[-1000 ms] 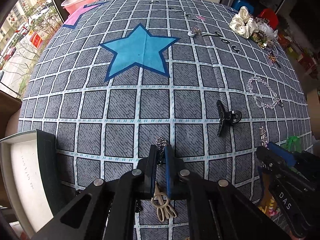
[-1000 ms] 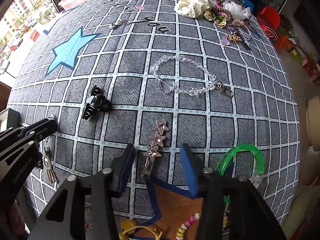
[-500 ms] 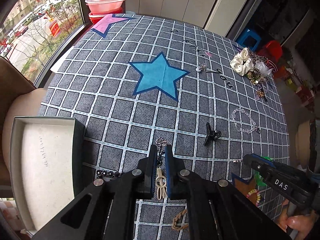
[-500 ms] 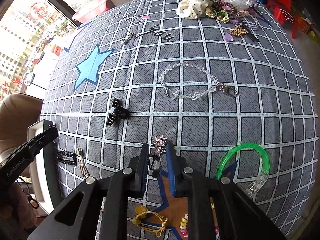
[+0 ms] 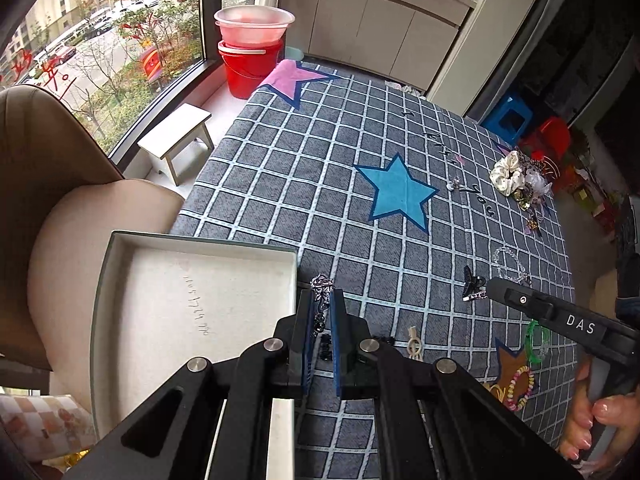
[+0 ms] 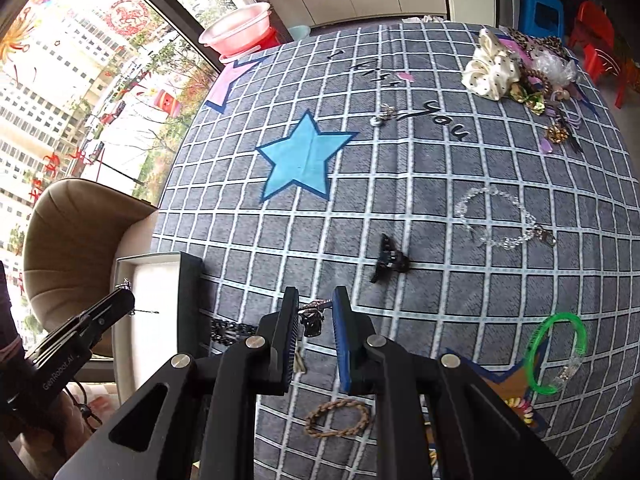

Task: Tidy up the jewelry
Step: 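Carry both pieces into the white box and open both tools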

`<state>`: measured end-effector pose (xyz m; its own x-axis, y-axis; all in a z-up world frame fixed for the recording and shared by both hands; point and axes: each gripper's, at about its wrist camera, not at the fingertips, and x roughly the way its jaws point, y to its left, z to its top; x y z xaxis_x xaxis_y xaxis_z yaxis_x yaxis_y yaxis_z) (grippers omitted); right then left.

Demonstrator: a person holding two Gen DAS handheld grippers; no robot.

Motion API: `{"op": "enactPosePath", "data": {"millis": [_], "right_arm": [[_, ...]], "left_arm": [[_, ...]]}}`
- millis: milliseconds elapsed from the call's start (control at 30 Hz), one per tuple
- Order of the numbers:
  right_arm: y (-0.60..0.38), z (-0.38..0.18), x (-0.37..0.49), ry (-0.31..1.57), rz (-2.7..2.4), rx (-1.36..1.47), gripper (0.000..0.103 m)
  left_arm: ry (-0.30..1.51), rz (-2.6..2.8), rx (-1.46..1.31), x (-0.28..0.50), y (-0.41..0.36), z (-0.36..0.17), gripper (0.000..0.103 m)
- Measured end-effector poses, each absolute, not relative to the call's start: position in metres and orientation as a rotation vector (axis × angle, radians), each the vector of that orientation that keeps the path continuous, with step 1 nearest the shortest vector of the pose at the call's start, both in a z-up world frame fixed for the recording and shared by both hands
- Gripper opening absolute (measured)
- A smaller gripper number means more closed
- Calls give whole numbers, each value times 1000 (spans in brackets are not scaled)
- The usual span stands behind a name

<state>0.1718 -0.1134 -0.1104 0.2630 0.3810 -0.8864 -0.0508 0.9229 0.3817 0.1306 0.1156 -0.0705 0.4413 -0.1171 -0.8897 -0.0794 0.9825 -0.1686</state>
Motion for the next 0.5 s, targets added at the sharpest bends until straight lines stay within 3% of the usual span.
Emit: {"op": "enactPosePath", "data": {"millis": [267,500], "right_arm": [[6,-109,183,1279,514,268,18],[88,-147,198,1332,625,257,18]], "left_arm": [[1145,100,-229,117,195,-97,15],[1182,160,-230,122,229,-139,15]]}}
